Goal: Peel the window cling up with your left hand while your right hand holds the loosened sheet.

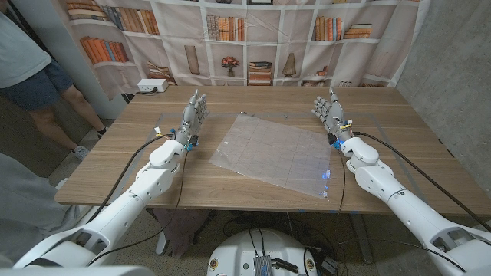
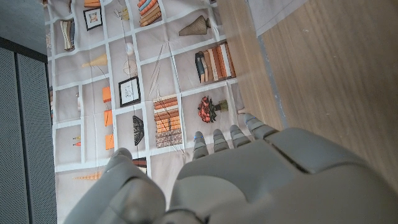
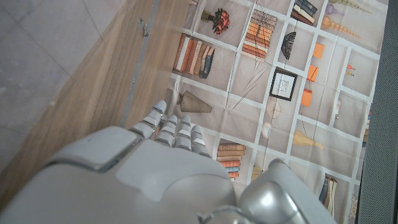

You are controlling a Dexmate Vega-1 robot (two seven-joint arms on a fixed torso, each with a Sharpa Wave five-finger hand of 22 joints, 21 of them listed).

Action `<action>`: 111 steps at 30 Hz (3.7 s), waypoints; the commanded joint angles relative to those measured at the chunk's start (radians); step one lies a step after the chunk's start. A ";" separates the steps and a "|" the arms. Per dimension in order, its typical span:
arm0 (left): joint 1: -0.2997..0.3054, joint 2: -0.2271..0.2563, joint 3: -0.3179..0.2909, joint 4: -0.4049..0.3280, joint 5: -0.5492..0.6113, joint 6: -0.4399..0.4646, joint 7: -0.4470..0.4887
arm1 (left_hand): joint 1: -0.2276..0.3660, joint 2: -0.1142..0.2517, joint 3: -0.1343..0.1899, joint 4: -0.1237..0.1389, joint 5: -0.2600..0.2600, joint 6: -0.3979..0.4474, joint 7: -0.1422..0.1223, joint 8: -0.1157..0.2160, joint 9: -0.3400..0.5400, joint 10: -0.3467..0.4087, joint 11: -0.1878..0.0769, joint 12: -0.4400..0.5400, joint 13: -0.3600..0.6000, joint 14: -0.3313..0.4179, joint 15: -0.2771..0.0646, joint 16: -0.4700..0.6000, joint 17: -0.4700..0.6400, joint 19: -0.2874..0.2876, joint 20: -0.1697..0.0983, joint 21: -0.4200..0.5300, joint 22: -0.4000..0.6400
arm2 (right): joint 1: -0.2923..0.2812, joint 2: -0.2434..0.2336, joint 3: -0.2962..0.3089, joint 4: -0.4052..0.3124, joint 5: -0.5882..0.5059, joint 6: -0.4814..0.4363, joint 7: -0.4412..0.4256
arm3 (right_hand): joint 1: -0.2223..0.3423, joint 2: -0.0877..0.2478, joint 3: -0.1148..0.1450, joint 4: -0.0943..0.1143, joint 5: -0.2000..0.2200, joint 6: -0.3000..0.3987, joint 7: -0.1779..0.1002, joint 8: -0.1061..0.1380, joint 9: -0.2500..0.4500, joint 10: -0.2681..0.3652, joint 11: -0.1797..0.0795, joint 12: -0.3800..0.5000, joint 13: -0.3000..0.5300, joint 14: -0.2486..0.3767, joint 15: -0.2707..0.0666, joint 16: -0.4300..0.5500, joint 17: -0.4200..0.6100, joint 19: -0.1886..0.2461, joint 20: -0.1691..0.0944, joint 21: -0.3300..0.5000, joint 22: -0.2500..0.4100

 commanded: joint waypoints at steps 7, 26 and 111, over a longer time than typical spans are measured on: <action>0.035 0.021 -0.011 -0.037 0.007 -0.045 -0.011 | 0.027 0.013 0.013 -0.009 0.006 0.020 -0.002 0.013 0.005 -0.008 0.001 0.003 0.004 -0.030 -0.004 0.004 0.002 -0.008 0.014 0.002 0.001 | -0.011 -0.007 -0.012 -0.048 -0.015 -0.032 -0.027 | 0.006 -0.007 0.007 -0.003 0.006 -0.004 0.011 0.007 0.003 0.002 0.009 0.007 0.005 -0.002 0.011 0.007 0.001 -0.001 0.009 0.001 0.005; 0.098 0.058 -0.022 -0.154 0.023 -0.038 0.020 | 0.072 0.027 0.022 -0.031 -0.002 0.093 0.005 0.032 0.006 0.004 0.000 0.009 0.004 -0.085 -0.006 -0.001 0.002 -0.036 0.006 -0.001 0.002 | -0.053 -0.047 0.015 -0.096 -0.012 -0.043 -0.055 | 0.020 -0.001 0.008 -0.013 0.005 -0.002 0.012 0.009 0.003 0.007 0.005 0.012 0.005 -0.023 0.011 0.001 0.000 -0.048 0.020 -0.036 0.006; 0.120 0.629 0.013 -0.699 1.019 0.327 0.031 | 0.440 0.127 0.126 -0.232 0.017 0.339 -0.046 0.087 0.043 0.083 -0.078 -0.009 0.009 -0.137 -0.076 -0.003 0.004 -0.062 -0.083 -0.005 0.001 | -0.075 -0.056 0.004 -0.179 -0.045 -0.095 -0.129 | 0.037 0.012 0.003 -0.030 -0.002 -0.029 -0.009 0.010 0.007 -0.006 0.015 0.017 0.008 -0.074 0.026 0.007 0.001 -0.069 0.039 -0.096 0.008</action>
